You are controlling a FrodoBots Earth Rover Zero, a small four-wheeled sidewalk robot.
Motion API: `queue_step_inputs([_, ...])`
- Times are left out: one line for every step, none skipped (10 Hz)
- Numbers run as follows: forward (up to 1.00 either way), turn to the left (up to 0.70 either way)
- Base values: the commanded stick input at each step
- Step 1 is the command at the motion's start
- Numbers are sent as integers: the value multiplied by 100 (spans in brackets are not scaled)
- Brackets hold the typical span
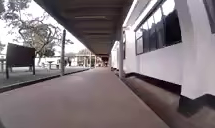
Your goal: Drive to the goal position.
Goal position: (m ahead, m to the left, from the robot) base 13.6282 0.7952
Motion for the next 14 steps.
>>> queue_step_inputs([70, 0])
queue_step_inputs([70, 0])
queue_step_inputs([70, 0])
queue_step_inputs([70, 0])
queue_step_inputs([70, 0])
queue_step_inputs([70, 0])
queue_step_inputs([70, 0])
queue_step_inputs([70, 0])
queue_step_inputs([70, 0])
queue_step_inputs([70, 0])
queue_step_inputs([70, 0])
queue_step_inputs([70, 0])
queue_step_inputs([70, 0])
queue_step_inputs([70, 0])
